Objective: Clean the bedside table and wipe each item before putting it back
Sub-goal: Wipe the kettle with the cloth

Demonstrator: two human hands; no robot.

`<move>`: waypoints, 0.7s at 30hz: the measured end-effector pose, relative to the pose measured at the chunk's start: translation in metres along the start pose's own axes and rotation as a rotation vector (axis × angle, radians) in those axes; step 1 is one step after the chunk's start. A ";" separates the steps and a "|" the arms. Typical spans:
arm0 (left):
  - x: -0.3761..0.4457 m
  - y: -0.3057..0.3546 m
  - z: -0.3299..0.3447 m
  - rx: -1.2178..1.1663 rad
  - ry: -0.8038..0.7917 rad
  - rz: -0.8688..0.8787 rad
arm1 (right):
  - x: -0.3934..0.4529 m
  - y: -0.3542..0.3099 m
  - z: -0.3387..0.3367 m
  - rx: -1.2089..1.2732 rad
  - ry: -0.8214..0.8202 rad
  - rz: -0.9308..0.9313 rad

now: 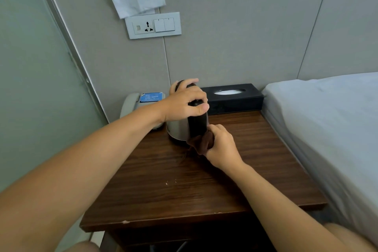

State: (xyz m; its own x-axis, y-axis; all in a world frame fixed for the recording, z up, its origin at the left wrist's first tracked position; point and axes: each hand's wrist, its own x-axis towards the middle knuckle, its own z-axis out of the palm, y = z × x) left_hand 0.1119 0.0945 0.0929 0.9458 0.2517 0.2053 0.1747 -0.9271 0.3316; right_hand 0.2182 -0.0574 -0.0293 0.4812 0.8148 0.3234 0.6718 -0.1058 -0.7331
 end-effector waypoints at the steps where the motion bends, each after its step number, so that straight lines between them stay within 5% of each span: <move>1: 0.002 -0.001 0.000 -0.011 0.005 -0.012 | 0.003 0.003 -0.001 -0.010 0.000 -0.014; 11: 0.007 -0.009 0.001 -0.073 0.019 -0.064 | 0.020 -0.007 -0.036 0.384 0.129 -0.141; 15: 0.006 -0.008 0.002 -0.077 0.029 -0.042 | 0.008 -0.009 -0.022 0.162 0.002 -0.094; 21: 0.005 -0.006 0.002 -0.090 0.030 -0.034 | 0.006 -0.003 0.009 0.004 0.090 0.075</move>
State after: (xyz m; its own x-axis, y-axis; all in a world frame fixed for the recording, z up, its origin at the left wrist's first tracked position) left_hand 0.1161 0.1006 0.0900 0.9309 0.2922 0.2190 0.1803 -0.8893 0.4203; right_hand 0.2140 -0.0472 -0.0302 0.5791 0.7499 0.3199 0.6297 -0.1622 -0.7597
